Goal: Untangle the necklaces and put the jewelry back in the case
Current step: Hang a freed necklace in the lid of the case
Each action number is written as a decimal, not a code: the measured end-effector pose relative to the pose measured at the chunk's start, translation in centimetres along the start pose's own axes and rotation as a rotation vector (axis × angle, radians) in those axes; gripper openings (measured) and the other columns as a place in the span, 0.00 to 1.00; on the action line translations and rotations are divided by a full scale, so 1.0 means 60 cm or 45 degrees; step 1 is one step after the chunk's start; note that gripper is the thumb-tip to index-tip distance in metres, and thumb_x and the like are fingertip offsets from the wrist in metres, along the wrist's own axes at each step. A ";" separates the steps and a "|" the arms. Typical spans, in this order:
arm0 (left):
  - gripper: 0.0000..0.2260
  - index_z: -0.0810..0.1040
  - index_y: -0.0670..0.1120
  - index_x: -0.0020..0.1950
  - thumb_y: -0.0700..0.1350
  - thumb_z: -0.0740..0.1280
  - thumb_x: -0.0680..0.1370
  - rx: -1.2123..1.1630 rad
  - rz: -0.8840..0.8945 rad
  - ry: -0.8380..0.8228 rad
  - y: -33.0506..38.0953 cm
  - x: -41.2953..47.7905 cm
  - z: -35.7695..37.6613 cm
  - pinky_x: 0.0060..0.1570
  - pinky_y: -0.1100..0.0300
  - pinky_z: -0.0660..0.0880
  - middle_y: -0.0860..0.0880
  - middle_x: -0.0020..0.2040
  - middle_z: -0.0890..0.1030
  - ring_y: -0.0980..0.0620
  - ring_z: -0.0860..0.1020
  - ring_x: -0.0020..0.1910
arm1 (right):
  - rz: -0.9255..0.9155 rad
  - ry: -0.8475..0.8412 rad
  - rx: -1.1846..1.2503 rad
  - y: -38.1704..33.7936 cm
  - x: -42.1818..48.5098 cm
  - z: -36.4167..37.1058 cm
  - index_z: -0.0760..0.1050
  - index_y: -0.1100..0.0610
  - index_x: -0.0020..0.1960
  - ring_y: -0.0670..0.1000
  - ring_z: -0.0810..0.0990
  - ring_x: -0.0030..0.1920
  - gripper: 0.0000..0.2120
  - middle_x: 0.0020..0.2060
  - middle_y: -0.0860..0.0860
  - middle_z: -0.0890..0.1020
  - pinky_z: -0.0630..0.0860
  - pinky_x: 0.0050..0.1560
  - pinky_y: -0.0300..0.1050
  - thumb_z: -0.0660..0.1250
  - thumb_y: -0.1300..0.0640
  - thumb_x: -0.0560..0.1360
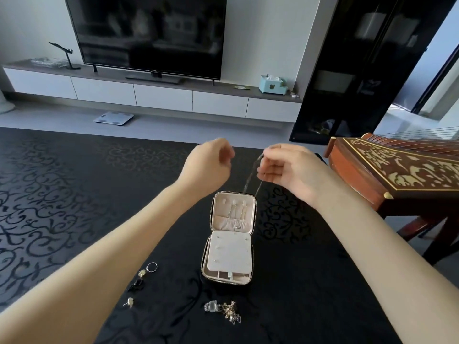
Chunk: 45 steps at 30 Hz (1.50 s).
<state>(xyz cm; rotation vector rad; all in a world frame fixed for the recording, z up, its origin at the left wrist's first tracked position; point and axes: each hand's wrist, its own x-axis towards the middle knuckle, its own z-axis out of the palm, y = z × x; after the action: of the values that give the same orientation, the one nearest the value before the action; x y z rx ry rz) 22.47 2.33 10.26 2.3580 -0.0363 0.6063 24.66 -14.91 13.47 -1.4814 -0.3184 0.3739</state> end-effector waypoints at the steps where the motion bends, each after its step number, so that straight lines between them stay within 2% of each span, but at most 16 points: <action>1: 0.08 0.78 0.44 0.49 0.36 0.63 0.73 0.006 -0.044 0.055 -0.019 -0.015 0.019 0.44 0.59 0.71 0.52 0.41 0.78 0.50 0.75 0.41 | -0.008 -0.006 0.001 -0.003 0.002 -0.003 0.74 0.60 0.38 0.49 0.79 0.33 0.09 0.30 0.53 0.79 0.78 0.46 0.47 0.62 0.64 0.76; 3: 0.10 0.78 0.45 0.47 0.35 0.63 0.70 0.063 -0.060 -0.004 -0.056 -0.050 0.065 0.43 0.58 0.71 0.51 0.41 0.80 0.48 0.75 0.41 | -0.029 -0.015 0.012 -0.006 0.009 -0.011 0.73 0.60 0.36 0.49 0.78 0.33 0.10 0.29 0.52 0.78 0.78 0.45 0.46 0.63 0.62 0.76; 6: 0.10 0.80 0.46 0.46 0.35 0.64 0.69 0.267 0.045 -0.189 -0.092 -0.098 0.130 0.46 0.58 0.70 0.52 0.45 0.80 0.48 0.74 0.45 | -0.078 -0.006 0.029 -0.012 0.012 -0.019 0.73 0.59 0.35 0.49 0.77 0.33 0.12 0.28 0.51 0.77 0.78 0.42 0.44 0.64 0.59 0.76; 9: 0.12 0.81 0.46 0.44 0.33 0.65 0.65 0.339 0.116 -0.209 -0.105 -0.120 0.176 0.40 0.57 0.74 0.51 0.42 0.80 0.47 0.76 0.44 | -0.109 0.018 0.024 -0.014 0.015 -0.021 0.72 0.59 0.34 0.49 0.76 0.33 0.13 0.27 0.51 0.77 0.78 0.40 0.43 0.64 0.58 0.76; 11: 0.17 0.82 0.45 0.50 0.35 0.62 0.65 0.372 0.160 -0.232 -0.104 -0.122 0.191 0.45 0.57 0.74 0.51 0.44 0.81 0.45 0.77 0.47 | -0.130 0.033 -0.002 -0.014 0.017 -0.022 0.72 0.59 0.33 0.49 0.77 0.33 0.13 0.27 0.51 0.77 0.78 0.39 0.43 0.65 0.58 0.76; 13: 0.19 0.78 0.43 0.59 0.40 0.63 0.69 0.457 0.179 -0.222 -0.102 -0.120 0.196 0.55 0.60 0.68 0.51 0.50 0.80 0.46 0.76 0.51 | -0.145 0.044 -0.016 -0.014 0.021 -0.021 0.72 0.59 0.33 0.49 0.77 0.32 0.13 0.27 0.50 0.76 0.77 0.39 0.43 0.65 0.58 0.76; 14: 0.18 0.79 0.44 0.57 0.42 0.68 0.67 0.496 0.162 -0.219 -0.098 -0.121 0.198 0.53 0.63 0.67 0.51 0.48 0.80 0.48 0.76 0.48 | -0.151 0.046 -0.018 -0.013 0.023 -0.022 0.72 0.59 0.33 0.48 0.77 0.32 0.13 0.27 0.50 0.77 0.77 0.39 0.43 0.65 0.59 0.76; 15: 0.16 0.81 0.45 0.50 0.43 0.70 0.62 0.512 0.144 -0.189 -0.094 -0.122 0.198 0.46 0.64 0.67 0.51 0.43 0.80 0.49 0.77 0.43 | -0.158 0.046 -0.017 -0.013 0.026 -0.021 0.72 0.59 0.33 0.48 0.77 0.32 0.13 0.27 0.50 0.77 0.77 0.39 0.42 0.65 0.59 0.76; 17: 0.08 0.77 0.46 0.36 0.41 0.67 0.58 0.553 0.129 -0.148 -0.092 -0.126 0.204 0.35 0.63 0.67 0.51 0.34 0.77 0.50 0.75 0.33 | -0.166 0.038 -0.007 -0.012 0.031 -0.017 0.72 0.59 0.33 0.49 0.77 0.32 0.13 0.27 0.50 0.77 0.77 0.39 0.42 0.64 0.59 0.76; 18: 0.07 0.75 0.46 0.33 0.40 0.66 0.57 0.566 0.141 -0.117 -0.095 -0.129 0.207 0.34 0.62 0.67 0.50 0.32 0.76 0.49 0.74 0.32 | -0.168 0.030 0.001 -0.011 0.034 -0.015 0.72 0.59 0.34 0.49 0.77 0.32 0.13 0.27 0.51 0.77 0.77 0.39 0.43 0.64 0.59 0.77; 22: 0.05 0.75 0.46 0.30 0.41 0.61 0.59 0.467 0.088 -0.104 -0.105 -0.134 0.214 0.35 0.64 0.62 0.50 0.32 0.74 0.48 0.72 0.33 | -0.168 0.003 -0.011 -0.006 0.047 -0.004 0.72 0.61 0.35 0.50 0.77 0.33 0.12 0.29 0.53 0.77 0.78 0.40 0.43 0.64 0.59 0.77; 26: 0.15 0.76 0.45 0.27 0.46 0.51 0.64 0.249 0.061 0.024 -0.114 -0.132 0.222 0.29 0.61 0.63 0.52 0.31 0.73 0.51 0.67 0.34 | -0.159 -0.003 -0.015 -0.005 0.057 0.001 0.72 0.61 0.35 0.50 0.78 0.33 0.12 0.29 0.53 0.77 0.78 0.40 0.43 0.64 0.60 0.77; 32: 0.21 0.78 0.41 0.28 0.49 0.48 0.65 0.135 0.028 0.016 -0.104 -0.134 0.216 0.30 0.59 0.63 0.49 0.30 0.74 0.52 0.65 0.37 | -0.128 0.039 -0.069 0.012 0.067 0.002 0.73 0.61 0.36 0.50 0.78 0.34 0.11 0.29 0.53 0.78 0.79 0.41 0.44 0.65 0.60 0.76; 40: 0.19 0.78 0.45 0.27 0.44 0.48 0.64 0.183 0.082 0.058 -0.114 -0.133 0.223 0.26 0.60 0.65 0.53 0.31 0.71 0.53 0.64 0.36 | -0.061 0.119 -0.378 0.062 0.063 -0.005 0.76 0.62 0.40 0.51 0.80 0.38 0.07 0.33 0.55 0.80 0.81 0.47 0.47 0.67 0.59 0.76; 45: 0.16 0.80 0.44 0.31 0.40 0.52 0.64 0.192 0.098 0.028 -0.117 -0.133 0.224 0.28 0.58 0.69 0.53 0.33 0.74 0.51 0.67 0.38 | -0.067 0.119 -0.660 0.087 0.060 -0.007 0.79 0.62 0.42 0.48 0.82 0.37 0.07 0.34 0.53 0.83 0.81 0.48 0.47 0.67 0.59 0.76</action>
<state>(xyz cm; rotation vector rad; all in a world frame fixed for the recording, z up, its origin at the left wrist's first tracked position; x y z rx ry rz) 22.23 -1.97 -6.33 2.5048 -0.0740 0.6938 27.83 -13.49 8.18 -1.9861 -0.3979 0.1832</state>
